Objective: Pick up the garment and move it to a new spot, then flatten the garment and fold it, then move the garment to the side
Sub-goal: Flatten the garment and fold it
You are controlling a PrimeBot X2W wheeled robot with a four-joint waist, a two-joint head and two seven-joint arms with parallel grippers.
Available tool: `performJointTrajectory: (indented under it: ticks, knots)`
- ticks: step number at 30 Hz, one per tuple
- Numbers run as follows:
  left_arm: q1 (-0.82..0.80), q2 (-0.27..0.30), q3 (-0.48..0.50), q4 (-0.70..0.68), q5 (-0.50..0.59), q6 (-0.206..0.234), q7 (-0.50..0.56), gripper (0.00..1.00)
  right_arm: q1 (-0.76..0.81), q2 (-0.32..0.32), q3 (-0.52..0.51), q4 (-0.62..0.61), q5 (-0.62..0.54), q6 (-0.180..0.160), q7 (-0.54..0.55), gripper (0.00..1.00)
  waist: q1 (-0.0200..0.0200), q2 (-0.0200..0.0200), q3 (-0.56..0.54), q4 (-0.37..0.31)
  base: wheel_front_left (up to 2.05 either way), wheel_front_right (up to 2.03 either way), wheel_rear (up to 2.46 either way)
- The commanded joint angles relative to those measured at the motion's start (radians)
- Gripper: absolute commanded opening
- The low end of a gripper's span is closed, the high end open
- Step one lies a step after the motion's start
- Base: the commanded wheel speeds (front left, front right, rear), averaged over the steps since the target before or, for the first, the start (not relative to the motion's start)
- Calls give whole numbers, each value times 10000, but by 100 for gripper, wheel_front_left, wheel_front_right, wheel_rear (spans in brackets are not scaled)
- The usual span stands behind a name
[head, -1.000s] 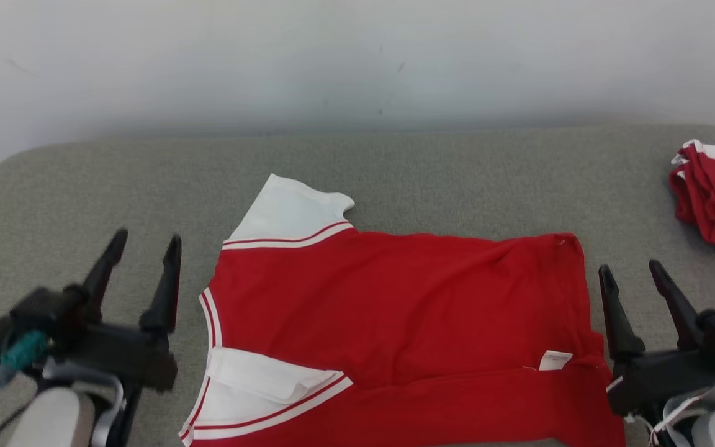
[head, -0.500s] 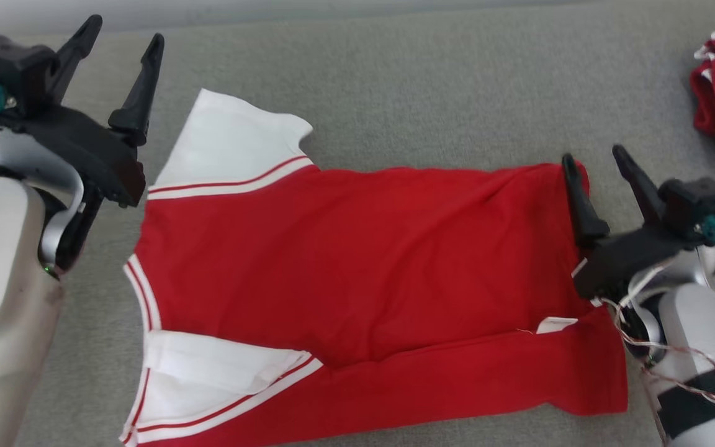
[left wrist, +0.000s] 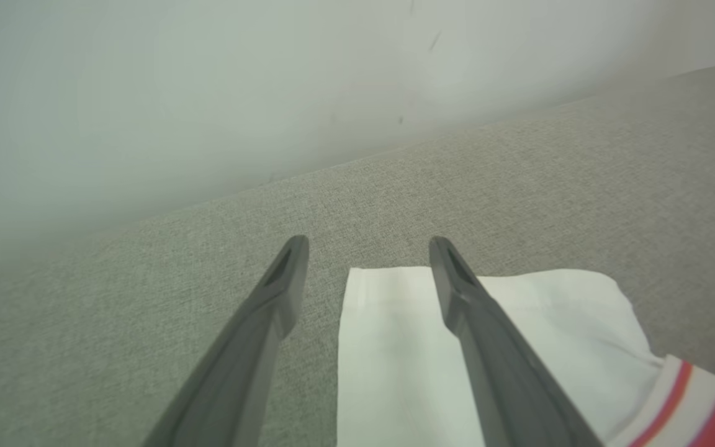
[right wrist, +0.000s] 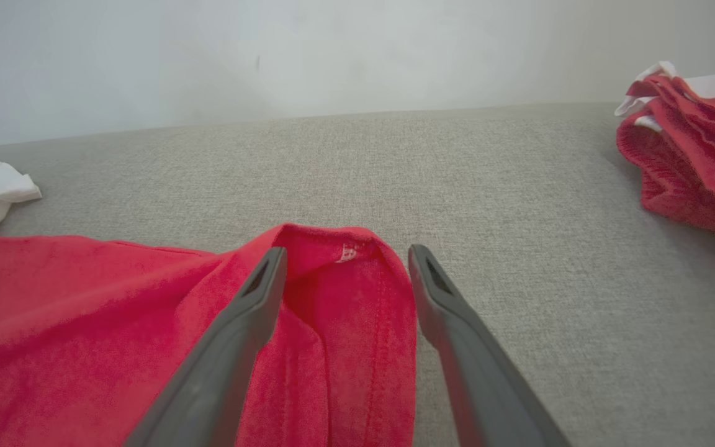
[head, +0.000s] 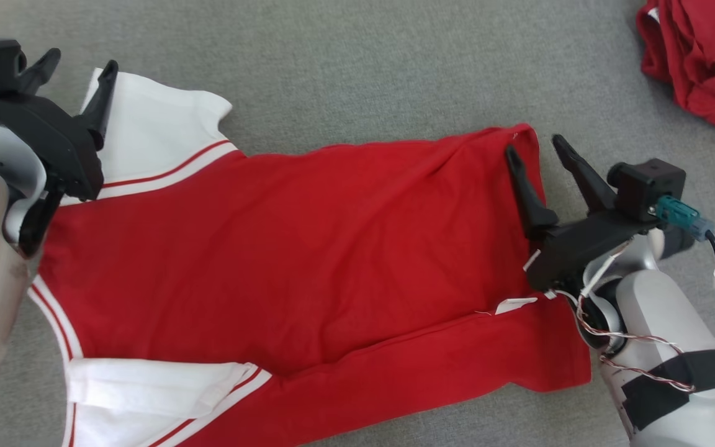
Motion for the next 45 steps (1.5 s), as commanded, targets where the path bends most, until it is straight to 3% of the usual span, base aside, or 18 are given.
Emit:
performJointTrajectory:
  ticks: [1, 16, 31, 36, 38, 39, 40, 41, 42, 45]
  knots:
    - [-196, 124, -173, 175, -97, 18, -33, 100, -176, 86, 92, -81, 86, -22, 26, 100, -1, -2, 254, -226, 0, 0, 0]
    - [-1344, 334, -1690, 1695, -1102, 17, -159, 100, 104, 443, 784, -1483, 1016, -22, 175, 100, -1, -2, 616, -462, 0, 0, 0]
    - [-1521, 376, -2669, 2106, -1979, 23, 439, 100, -602, 962, 602, -251, 1070, -22, 210, 100, -1, -2, 807, -228, 0, 0, 0]
    - [-1499, 252, -2928, 2139, -2293, 23, 451, 100, -943, 1110, -113, 383, 965, -22, 111, 100, -1, -2, 795, -69, 0, 0, 0]
    - [-1484, 230, -3028, 2130, -2385, 23, 439, 80, -1060, 1191, -346, 579, 969, -22, 91, 100, -1, -2, 797, -7, 0, 0, 0]
    - [-1471, 230, -3062, 2136, -2439, 23, 433, 41, -1106, 1212, -394, 691, 962, -22, 145, 93, -1, -2, 798, 19, 0, 0, 0]
    - [-1459, 240, -3094, 2152, -2505, 23, 408, 26, -1128, 1232, -424, 759, 940, -22, 150, 45, -1, -2, 797, 38, 0, 0, 0]
    - [-1445, 243, -3145, 2151, -2574, 23, 375, 0, -1140, 1246, -426, 817, 944, -22, 137, 13, -1, -2, 797, 55, 0, 0, 0]
    - [-1430, 235, -3163, 2127, -2677, 23, 344, 0, -1144, 1264, -392, 861, 952, -22, 119, 0, -1, -2, 797, 69, 0, 0, 0]
    - [-1425, 272, -3203, 2022, -2934, 24, 119, 0, -1168, 1300, -356, 956, 1027, -22, -6, 0, -1, -2, 752, 97, 0, 0, 0]
